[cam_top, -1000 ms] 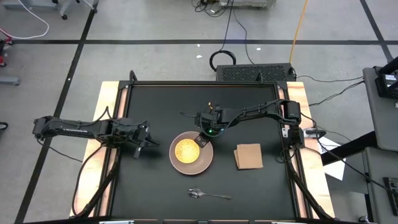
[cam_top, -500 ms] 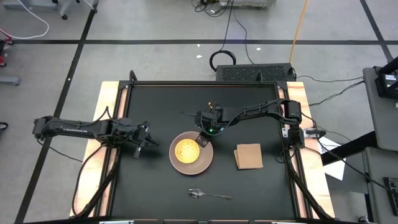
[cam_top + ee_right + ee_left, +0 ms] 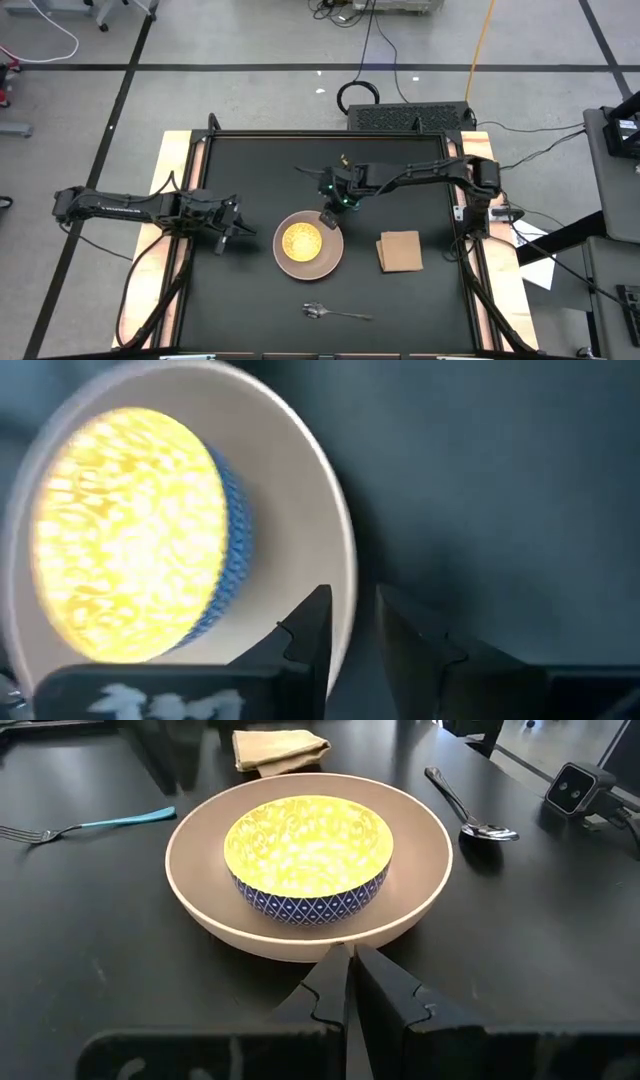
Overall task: Set table place
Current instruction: Put the blue fork to the right of the brown plate
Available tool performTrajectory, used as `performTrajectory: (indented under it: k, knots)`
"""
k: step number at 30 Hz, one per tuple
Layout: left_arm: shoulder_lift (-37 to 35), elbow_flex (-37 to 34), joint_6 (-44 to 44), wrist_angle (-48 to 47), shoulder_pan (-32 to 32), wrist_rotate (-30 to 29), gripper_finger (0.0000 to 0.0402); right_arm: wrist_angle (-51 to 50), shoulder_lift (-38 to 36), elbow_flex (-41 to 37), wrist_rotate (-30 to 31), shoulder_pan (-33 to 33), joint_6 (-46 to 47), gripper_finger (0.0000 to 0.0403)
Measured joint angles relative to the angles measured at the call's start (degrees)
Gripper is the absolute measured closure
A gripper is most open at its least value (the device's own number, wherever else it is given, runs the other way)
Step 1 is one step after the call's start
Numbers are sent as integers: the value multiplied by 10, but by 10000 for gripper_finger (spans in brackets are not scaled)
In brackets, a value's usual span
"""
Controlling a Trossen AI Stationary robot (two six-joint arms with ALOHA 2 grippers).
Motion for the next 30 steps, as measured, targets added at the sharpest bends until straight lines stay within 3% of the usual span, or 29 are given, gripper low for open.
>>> performTrajectory:
  k: [3, 9, 14, 20, 26, 30]
  knots:
    - [0, 0, -2, 10, 0, -1, 376, -32, -31, 0, 49, 0, -13, 330]
    - [0, 0, -50, 58, 0, -31, 376, -149, -78, 0, 251, -1, -23, 330]
    - [0, 0, -78, 97, 0, -56, 376, -167, -82, -5, 292, -10, 3, 330]
    - [-25, 8, -10, 116, 0, -71, 376, -40, -87, -75, 292, -3, -45, 330]
    - [-103, 34, 29, 20, 0, -98, 376, 202, -154, -233, 282, 13, -115, 330]
    - [-181, 37, 33, -37, 0, -147, 376, 339, -220, -336, 225, -2, -108, 330]
